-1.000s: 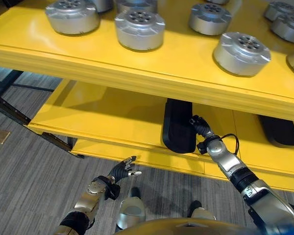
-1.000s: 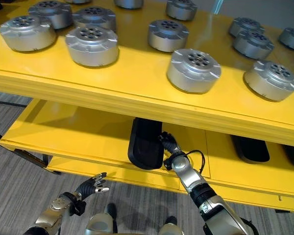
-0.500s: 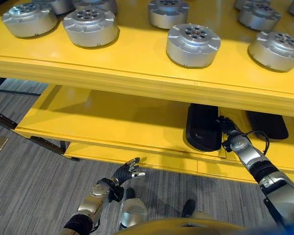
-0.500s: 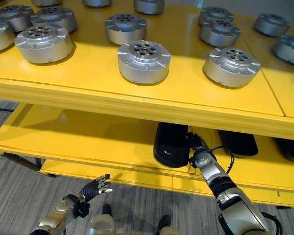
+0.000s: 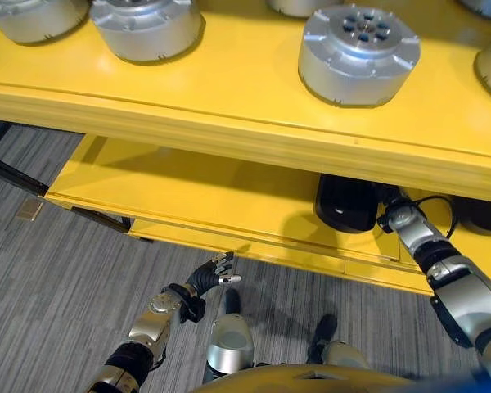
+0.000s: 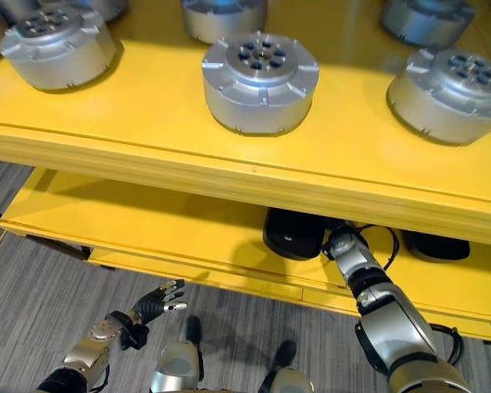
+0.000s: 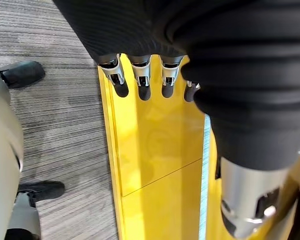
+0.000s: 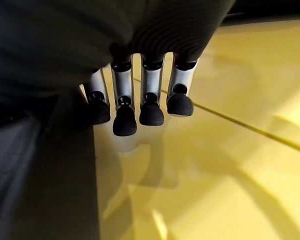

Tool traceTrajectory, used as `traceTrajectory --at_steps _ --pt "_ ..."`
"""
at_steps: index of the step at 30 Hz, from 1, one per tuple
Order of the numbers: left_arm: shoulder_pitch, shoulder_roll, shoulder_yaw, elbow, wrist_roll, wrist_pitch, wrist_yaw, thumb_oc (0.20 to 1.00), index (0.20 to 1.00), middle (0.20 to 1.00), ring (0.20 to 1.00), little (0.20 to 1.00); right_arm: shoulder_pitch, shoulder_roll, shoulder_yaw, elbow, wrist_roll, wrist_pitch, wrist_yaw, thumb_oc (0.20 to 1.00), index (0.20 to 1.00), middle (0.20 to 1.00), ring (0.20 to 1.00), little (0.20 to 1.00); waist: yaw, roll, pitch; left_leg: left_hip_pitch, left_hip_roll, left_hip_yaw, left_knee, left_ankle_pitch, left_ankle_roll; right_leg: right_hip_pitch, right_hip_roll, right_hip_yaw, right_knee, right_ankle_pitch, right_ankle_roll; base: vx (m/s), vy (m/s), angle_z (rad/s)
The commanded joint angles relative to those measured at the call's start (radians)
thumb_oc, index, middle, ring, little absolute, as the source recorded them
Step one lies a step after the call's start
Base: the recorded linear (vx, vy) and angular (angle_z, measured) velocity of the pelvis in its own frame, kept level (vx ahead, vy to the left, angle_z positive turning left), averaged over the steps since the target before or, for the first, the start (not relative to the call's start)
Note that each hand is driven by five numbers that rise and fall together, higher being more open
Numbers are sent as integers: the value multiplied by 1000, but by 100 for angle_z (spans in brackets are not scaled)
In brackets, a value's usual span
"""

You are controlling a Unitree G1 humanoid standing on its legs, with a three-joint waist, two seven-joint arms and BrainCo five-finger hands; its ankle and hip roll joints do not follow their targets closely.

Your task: Move parts from the plastic box to the shelf.

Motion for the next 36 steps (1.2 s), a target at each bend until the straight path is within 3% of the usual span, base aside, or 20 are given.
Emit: traceTrajectory --at_steps 1,26,36 --pt "-32 20 -67 -10 -45 -30 -4 1000 1000 1000 1000 1000 -137 -75 22 18 -50 -34 -44 200 200 200 200 200 49 3 -8 -51 5 -53 90 -33 22 -52 -96 31 207 -103 74 -104 3 2" --pt "-119 20 -114 -25 -110 -21 58 1000 1000 1000 1000 1000 -350 -201 139 128 -139 36 -63 200 200 200 200 200 43 26 103 -173 21 -47 193 -57 16 -212 -118 53 332 -121 62 -43 -10 0" --pt "-165 4 -121 -15 -133 -72 42 1000 1000 1000 1000 1000 -380 -200 159 154 -96 69 9 200 200 200 200 200 30 32 116 -196 19 -12 237 -74 27 -261 -133 40 413 -145 48 -74 -1 -1"
